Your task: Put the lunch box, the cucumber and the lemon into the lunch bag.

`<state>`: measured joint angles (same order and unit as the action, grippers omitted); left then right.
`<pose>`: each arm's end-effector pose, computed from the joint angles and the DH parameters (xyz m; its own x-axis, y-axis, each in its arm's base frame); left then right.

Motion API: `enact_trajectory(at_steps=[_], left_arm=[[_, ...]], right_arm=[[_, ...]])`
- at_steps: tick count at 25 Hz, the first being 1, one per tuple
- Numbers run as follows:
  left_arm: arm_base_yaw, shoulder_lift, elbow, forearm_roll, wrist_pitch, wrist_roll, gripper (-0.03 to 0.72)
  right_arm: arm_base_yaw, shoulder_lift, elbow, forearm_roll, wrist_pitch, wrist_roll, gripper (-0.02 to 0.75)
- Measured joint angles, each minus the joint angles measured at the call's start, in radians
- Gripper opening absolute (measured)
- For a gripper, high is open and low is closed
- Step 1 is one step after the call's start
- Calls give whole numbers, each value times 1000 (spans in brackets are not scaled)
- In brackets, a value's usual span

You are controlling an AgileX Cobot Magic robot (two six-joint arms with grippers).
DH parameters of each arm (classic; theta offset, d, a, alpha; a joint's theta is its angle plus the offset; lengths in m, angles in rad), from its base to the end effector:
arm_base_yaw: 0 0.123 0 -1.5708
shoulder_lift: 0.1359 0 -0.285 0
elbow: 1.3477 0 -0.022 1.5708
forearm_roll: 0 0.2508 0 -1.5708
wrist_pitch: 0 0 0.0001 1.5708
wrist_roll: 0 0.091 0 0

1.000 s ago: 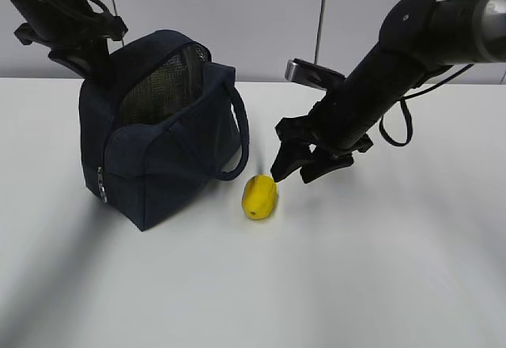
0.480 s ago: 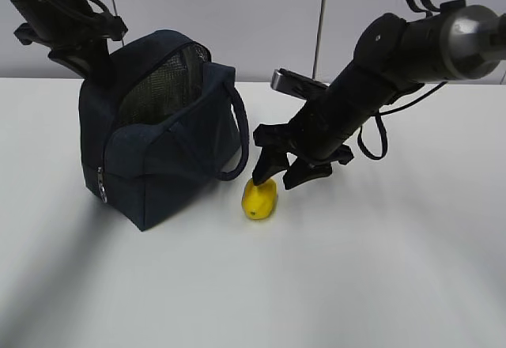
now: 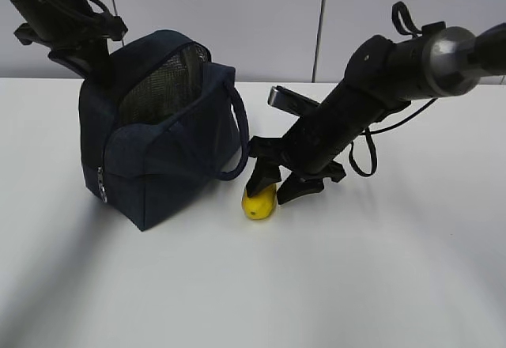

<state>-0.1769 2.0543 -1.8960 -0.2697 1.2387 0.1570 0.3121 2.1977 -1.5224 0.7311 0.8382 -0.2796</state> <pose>0.4299 -0.1001 0.2743 -0.9300 0.2322 -0.2848 0.3001 0.9272 -0.2240 0.4052 0.1783 0.1325 -0.9845 -0.0825 -0.1550 -0.1537 0.8318 0.5334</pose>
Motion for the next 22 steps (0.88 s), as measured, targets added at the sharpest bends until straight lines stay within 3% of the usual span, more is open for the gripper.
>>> enact_trajectory(at_steps=[17,22], left_arm=[[0,0,0,-2,0,5,20],[0,0,0,-2,0,5,20]], right_arm=[[0,33,0,52,-48,13,440],[0,33,0,53,-44,9,347]])
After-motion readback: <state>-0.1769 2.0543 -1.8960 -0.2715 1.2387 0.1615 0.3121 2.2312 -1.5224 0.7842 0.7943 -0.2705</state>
